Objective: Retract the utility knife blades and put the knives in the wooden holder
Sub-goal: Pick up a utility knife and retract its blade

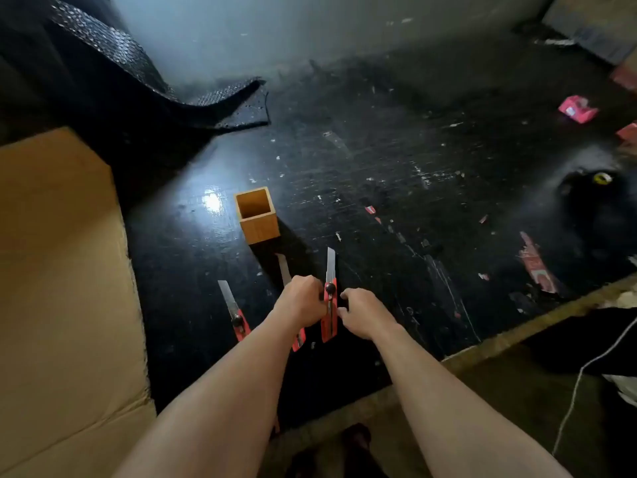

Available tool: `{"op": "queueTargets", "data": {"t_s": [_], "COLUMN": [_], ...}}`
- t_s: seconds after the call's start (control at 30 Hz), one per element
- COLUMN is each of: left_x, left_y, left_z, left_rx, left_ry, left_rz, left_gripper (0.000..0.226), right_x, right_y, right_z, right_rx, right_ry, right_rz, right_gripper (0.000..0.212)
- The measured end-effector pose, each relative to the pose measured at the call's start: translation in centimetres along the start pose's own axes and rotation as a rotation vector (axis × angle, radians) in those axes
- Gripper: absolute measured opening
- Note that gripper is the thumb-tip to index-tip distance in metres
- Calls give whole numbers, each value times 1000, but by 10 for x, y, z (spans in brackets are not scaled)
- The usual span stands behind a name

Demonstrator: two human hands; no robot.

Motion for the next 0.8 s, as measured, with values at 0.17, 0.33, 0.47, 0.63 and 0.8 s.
{"op": "queueTargets", "data": {"t_s": [0.17, 0.33, 0.47, 0.63, 0.8], "left_x": [-2, -1, -2, 1, 2], "left_y": [-10, -14, -8, 19, 65], "left_z": [8, 10, 7, -3, -4], "left_rx": [85, 254, 408, 637, 859], "left_ry": [126, 226, 272, 262, 184], "left_rz": [-44, -125, -169, -199, -176], "left_gripper": [17, 21, 33, 29, 29], "right_x": [1, 2, 1, -10, -27], "right_y": [-7, -10, 1, 36, 87], "right_z": [-8, -23, -28, -19, 24], "right_rx": [-101, -324, -467, -545, -569], "right_ry": [-27, -154, -169, -89, 89], "right_rz": [-89, -208, -270, -312, -311], "right_gripper": [16, 15, 14, 14, 15]}}
Point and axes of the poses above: each hand's wrist, its own x-axis away from the middle knuckle, its own y-axis out of the back of the hand, z = x × y, the point moved 10 cm from there along -x, towards the middle knuckle, and after that the axes turned 10 degrees about y, right-handed, at the moved point
